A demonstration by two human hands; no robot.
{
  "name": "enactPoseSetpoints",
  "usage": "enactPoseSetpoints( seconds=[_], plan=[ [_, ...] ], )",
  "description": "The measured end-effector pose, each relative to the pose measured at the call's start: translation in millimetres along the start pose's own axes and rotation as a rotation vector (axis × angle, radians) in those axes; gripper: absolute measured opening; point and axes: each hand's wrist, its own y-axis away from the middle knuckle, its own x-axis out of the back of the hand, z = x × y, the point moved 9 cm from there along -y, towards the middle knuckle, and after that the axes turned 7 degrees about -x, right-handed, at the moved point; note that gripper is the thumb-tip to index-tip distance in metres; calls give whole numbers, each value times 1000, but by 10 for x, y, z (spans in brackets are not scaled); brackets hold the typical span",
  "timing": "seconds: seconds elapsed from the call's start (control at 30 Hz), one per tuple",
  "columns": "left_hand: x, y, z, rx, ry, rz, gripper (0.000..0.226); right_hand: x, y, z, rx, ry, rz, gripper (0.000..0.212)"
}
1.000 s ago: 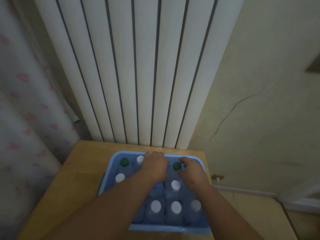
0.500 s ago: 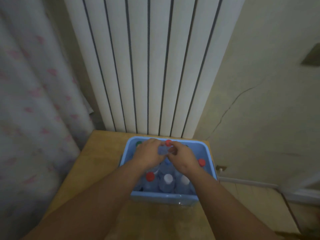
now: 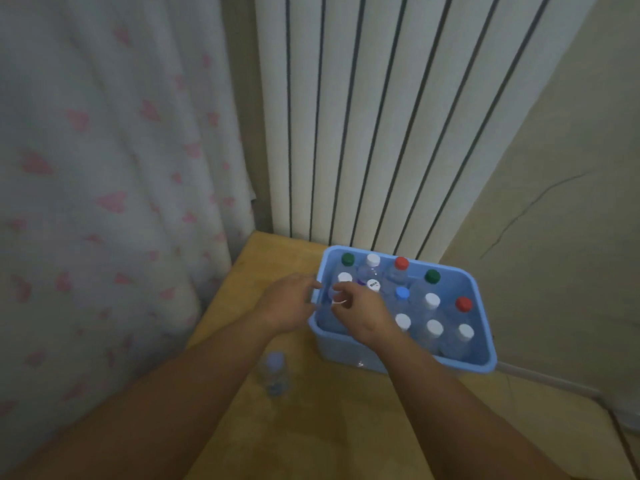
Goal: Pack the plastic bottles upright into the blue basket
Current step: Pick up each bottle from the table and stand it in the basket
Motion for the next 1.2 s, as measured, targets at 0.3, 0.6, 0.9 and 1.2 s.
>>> enactPoseSetpoints(
  seconds=[0.3, 0.6, 0.9, 1.2],
  plan=[
    [-77, 513, -629, 96, 130, -4, 52, -636, 221, -206, 20, 28, -64, 40],
    [-463, 779, -971, 122, 187, -92, 54, -1129, 329, -113, -46, 63, -115, 43],
    [-842, 851, -1247, 156, 236, -212, 61, -1554, 272, 111, -153, 93, -200, 50],
    [-1208, 807, -1365, 125, 311, -344, 65, -1812, 162, 60, -97, 146, -256, 41]
  ],
)
